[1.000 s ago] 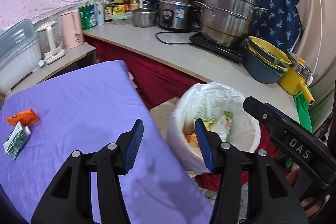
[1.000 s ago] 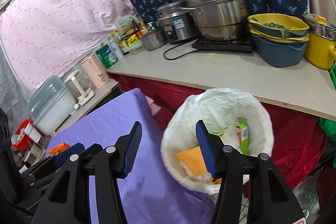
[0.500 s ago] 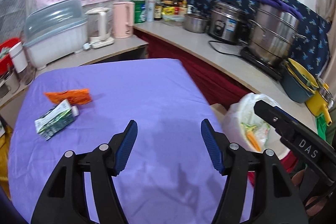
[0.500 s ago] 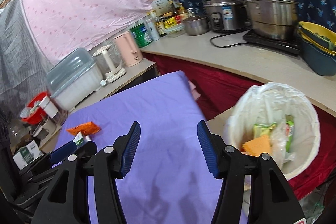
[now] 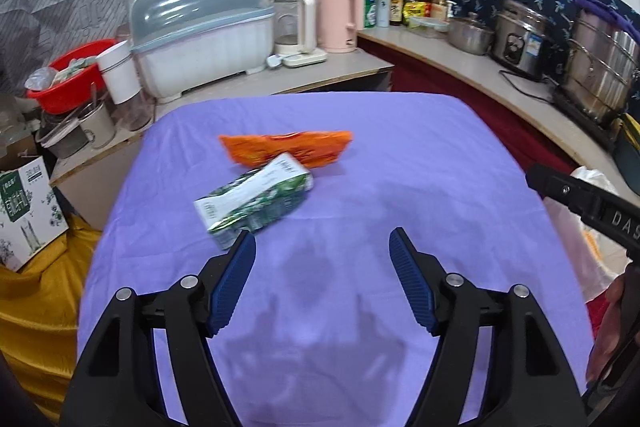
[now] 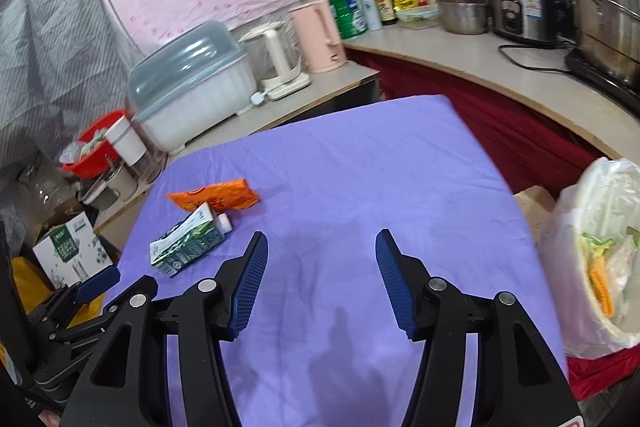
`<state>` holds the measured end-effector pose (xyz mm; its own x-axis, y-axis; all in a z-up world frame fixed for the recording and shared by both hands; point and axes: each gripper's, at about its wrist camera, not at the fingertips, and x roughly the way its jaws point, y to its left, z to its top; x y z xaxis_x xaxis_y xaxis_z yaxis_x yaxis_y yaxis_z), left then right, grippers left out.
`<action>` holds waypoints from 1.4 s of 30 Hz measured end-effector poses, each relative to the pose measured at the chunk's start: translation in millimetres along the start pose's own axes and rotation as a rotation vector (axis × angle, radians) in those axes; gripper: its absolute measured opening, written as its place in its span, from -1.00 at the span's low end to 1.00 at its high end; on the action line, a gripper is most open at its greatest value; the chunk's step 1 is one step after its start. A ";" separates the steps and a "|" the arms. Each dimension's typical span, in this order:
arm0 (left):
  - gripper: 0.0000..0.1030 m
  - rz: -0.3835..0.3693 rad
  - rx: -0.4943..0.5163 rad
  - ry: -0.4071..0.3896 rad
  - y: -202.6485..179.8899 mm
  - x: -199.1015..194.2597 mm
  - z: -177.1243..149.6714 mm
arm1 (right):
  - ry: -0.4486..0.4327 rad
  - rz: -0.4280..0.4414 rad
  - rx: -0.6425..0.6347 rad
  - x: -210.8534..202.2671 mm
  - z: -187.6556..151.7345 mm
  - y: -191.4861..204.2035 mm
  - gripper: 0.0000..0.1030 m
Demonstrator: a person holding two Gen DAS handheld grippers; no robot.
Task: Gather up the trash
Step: 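Move both open grippers back over the table toward the orange wrapper and carton, then grasp the green-and-white milk carton with the left gripper while the right grasps the orange wrapper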
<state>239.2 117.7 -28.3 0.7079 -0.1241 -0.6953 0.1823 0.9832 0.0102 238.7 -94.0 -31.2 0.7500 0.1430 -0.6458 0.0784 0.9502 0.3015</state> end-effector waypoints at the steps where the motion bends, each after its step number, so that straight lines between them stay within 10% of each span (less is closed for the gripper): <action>1: 0.32 0.007 -0.002 0.001 7.4 1.9 -1.8 | 0.010 0.006 -0.008 7.7 0.1 7.1 0.07; 13: 0.62 0.034 0.074 -0.032 76.1 57.9 -7.2 | 0.120 0.064 -0.041 90.3 1.6 58.8 0.07; 23: 0.62 -0.109 0.139 -0.020 94.0 109.9 -7.0 | 0.150 0.070 -0.054 143.1 16.8 81.5 0.07; 42: 0.15 -0.078 -0.043 0.024 81.3 97.2 -22.4 | 0.152 0.086 -0.088 159.1 24.6 89.5 0.07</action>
<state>307.5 188.6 -111.1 0.6760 -0.1976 -0.7099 0.2065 0.9756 -0.0748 381.2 6.9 -89.7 0.6435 0.2586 -0.7205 -0.0443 0.9522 0.3022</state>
